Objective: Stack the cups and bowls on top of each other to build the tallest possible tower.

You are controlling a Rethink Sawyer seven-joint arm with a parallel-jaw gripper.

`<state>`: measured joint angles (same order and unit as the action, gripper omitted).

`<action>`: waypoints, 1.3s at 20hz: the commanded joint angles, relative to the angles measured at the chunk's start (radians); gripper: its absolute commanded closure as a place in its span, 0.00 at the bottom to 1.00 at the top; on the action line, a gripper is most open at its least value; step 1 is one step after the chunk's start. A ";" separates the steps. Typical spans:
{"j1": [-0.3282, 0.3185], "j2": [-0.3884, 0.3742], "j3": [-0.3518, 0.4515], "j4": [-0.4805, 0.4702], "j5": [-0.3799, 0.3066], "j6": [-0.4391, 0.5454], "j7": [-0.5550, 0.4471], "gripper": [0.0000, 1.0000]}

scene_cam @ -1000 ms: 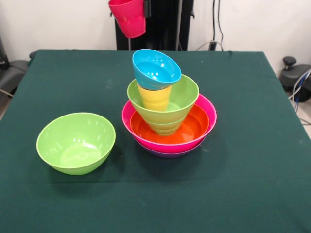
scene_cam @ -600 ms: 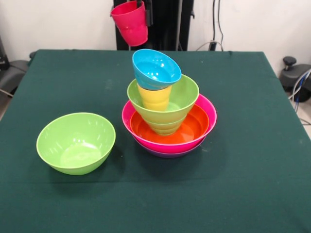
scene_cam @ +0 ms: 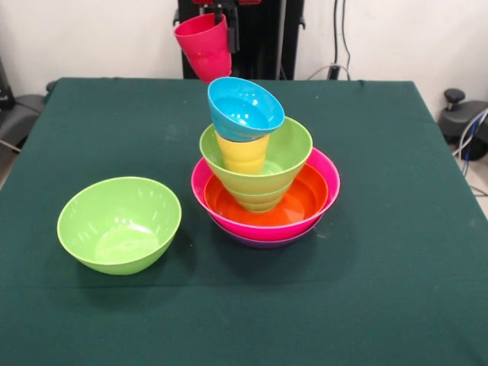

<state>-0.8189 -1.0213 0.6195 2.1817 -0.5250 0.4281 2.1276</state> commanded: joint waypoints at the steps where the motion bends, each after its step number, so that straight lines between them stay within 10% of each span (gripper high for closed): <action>1: 0.062 0.033 -0.059 -0.022 -0.057 -0.047 0.058 1.00; 10: 0.084 -0.031 -0.049 0.023 0.006 -0.037 0.062 1.00; 20: -0.104 -0.237 0.148 0.122 0.251 0.085 -0.146 1.00; 26: -0.093 -0.263 0.174 0.110 0.303 0.121 -0.133 1.00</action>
<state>-0.9367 -1.2541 0.7053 2.2273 -0.2667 0.4323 2.1276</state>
